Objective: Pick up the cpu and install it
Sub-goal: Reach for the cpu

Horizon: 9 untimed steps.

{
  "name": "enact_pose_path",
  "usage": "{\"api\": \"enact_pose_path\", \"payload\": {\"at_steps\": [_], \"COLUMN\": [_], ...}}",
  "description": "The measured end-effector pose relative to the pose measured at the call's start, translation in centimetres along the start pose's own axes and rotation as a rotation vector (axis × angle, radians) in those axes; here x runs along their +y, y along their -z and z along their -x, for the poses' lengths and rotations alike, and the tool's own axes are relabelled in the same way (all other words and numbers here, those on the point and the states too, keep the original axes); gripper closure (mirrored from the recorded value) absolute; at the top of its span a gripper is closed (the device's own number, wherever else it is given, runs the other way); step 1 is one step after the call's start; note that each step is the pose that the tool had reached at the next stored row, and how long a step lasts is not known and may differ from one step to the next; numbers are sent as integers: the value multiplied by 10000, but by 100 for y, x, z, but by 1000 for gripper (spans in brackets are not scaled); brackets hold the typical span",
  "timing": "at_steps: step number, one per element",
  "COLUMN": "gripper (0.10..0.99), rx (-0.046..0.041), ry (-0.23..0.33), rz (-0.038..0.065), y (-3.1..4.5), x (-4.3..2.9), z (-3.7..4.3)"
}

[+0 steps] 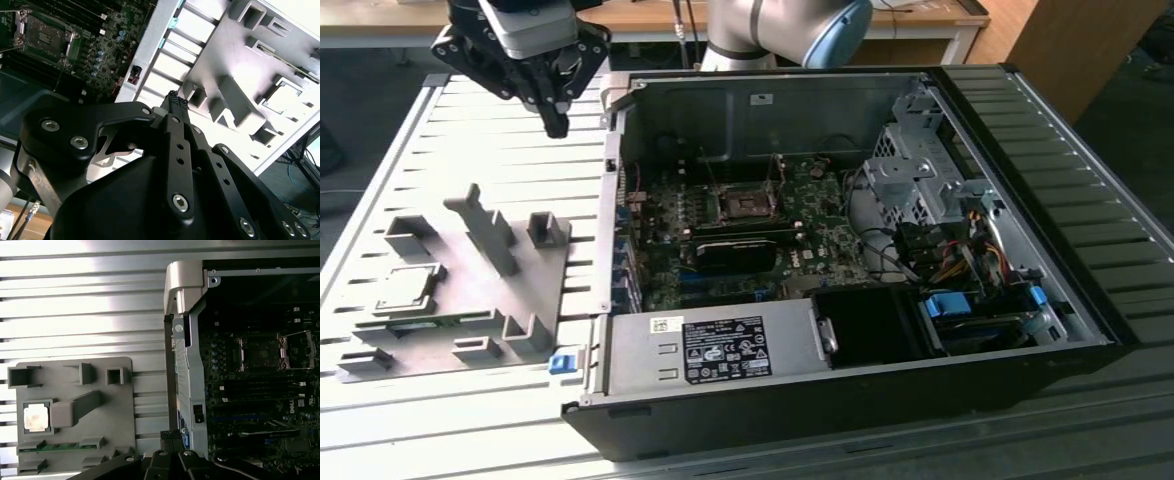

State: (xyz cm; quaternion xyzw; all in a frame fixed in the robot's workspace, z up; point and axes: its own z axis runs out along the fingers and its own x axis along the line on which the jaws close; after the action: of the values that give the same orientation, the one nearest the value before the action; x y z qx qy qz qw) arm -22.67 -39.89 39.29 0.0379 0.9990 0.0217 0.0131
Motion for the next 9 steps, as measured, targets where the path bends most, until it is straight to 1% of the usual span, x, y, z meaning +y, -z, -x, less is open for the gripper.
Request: {"api": "enact_pose_path", "payload": {"at_steps": [9], "gripper": [980], "rx": [0], "ry": [1], "rz": [0], "y": [1], "x": [-5], "z": [-66]}}
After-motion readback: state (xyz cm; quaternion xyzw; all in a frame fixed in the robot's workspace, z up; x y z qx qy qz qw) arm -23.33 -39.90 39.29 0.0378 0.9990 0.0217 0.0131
